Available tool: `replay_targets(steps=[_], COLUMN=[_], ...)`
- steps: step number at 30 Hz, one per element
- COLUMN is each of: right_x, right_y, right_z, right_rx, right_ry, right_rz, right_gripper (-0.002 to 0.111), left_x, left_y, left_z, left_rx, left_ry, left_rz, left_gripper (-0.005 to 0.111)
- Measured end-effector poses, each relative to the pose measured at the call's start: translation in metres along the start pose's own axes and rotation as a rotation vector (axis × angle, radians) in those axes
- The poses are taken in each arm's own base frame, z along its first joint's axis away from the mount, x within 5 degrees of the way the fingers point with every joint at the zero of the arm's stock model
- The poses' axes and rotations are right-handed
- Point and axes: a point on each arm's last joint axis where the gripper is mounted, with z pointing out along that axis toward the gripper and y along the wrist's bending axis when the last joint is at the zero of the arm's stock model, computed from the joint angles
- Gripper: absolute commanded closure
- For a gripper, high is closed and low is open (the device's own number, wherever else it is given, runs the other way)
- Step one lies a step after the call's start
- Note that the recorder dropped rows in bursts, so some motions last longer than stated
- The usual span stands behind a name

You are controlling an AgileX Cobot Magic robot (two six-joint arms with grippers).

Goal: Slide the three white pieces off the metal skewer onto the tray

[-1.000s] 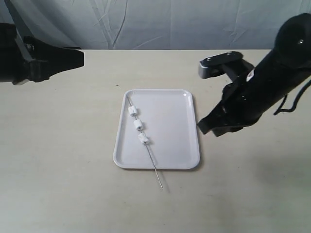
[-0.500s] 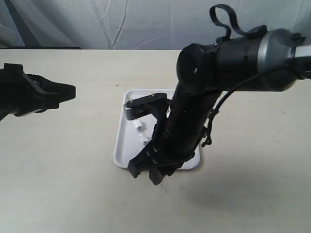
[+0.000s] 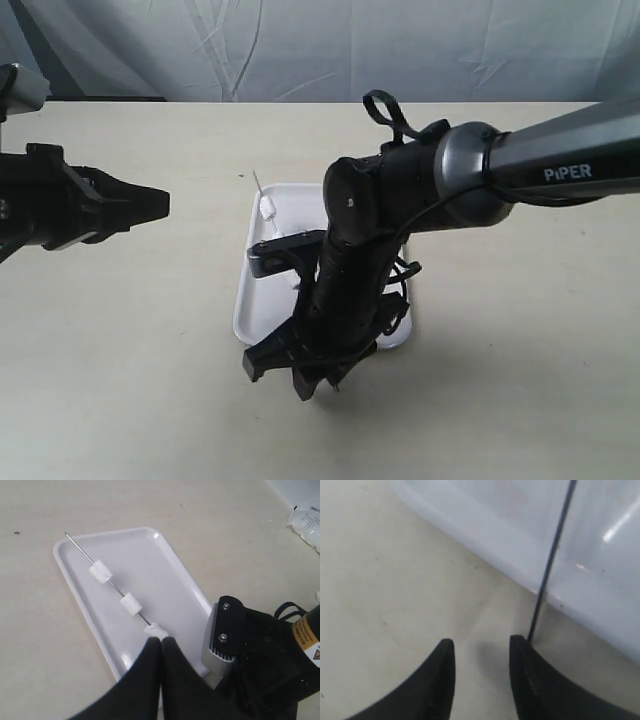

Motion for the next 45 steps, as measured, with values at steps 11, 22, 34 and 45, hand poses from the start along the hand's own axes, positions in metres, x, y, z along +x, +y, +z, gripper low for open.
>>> replay_targets(steps=[11, 22, 34, 45], right_x=[-0.005, -0.003, -0.003, -0.004], right_y=[-0.006, -0.007, -0.006, -0.009], right_z=[-0.014, -0.019, -0.019, -0.005], right_rx=[0.119, 0.137, 0.126, 0.120], right_ry=[-0.027, -0.031, -0.031, 0.008], right_rz=[-0.037, -0.016, -0.004, 0.019], right_gripper=[0.073, 0.073, 0.073, 0.073], left_x=[0.000, 0.000, 0.000, 0.000], left_y=[-0.001, -0.002, -0.002, -0.002], left_z=[0.000, 0.000, 0.000, 0.000], left_rx=[0.008, 0.018, 0.021, 0.021], left_ry=[-0.004, -0.002, -0.001, -0.001], left_rz=[-0.007, -0.007, -0.007, -0.007], left_gripper=[0.107, 0.107, 0.107, 0.107])
